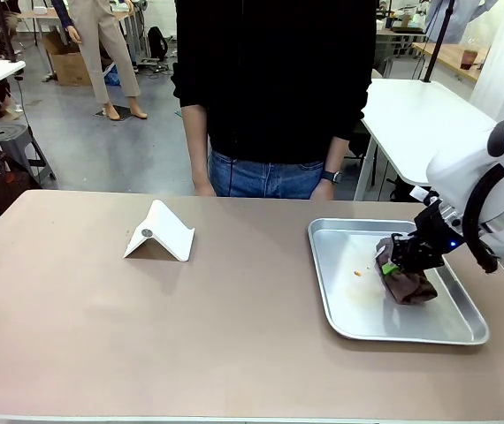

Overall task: Clean the surface of the table.
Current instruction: Clean the area not pointed to by the person.

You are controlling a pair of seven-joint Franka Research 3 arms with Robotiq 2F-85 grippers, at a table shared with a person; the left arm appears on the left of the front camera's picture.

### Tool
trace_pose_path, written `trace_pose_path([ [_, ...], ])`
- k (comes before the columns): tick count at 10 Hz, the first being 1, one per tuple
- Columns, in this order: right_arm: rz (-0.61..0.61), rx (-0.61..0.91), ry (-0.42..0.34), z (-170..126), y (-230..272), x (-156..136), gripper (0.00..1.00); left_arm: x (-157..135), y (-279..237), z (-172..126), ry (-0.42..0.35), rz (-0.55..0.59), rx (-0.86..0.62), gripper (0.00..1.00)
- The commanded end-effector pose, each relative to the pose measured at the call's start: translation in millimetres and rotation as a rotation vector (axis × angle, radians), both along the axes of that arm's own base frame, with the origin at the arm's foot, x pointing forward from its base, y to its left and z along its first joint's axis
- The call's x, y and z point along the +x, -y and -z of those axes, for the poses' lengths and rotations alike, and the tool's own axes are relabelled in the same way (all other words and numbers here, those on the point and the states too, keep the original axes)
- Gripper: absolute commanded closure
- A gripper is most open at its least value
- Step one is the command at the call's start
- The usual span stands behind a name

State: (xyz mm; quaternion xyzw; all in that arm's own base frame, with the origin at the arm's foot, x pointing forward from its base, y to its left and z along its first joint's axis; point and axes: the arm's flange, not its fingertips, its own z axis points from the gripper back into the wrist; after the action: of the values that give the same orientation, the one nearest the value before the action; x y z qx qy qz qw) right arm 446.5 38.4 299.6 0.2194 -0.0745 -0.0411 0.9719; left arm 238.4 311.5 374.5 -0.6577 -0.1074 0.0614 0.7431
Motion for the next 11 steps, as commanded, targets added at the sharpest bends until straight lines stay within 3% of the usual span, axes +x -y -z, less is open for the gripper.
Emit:
trace_pose_path([
  [1, -0.059, 0.080, 0.008, 16, -18, 3, 0.96, 1, 0, -4, -0.002, -0.012, -0.012, 0.78],
  [6, -0.224, 0.131, -0.021, 28, -79, 1, 0.96, 1, 0, -4, -0.002, -0.012, -0.012, 0.78],
  [11, -0.254, 0.043, 0.012, 33, -92, -2, 0.96, 1, 0, -4, -0.002, -0.012, -0.012, 0.78],
])
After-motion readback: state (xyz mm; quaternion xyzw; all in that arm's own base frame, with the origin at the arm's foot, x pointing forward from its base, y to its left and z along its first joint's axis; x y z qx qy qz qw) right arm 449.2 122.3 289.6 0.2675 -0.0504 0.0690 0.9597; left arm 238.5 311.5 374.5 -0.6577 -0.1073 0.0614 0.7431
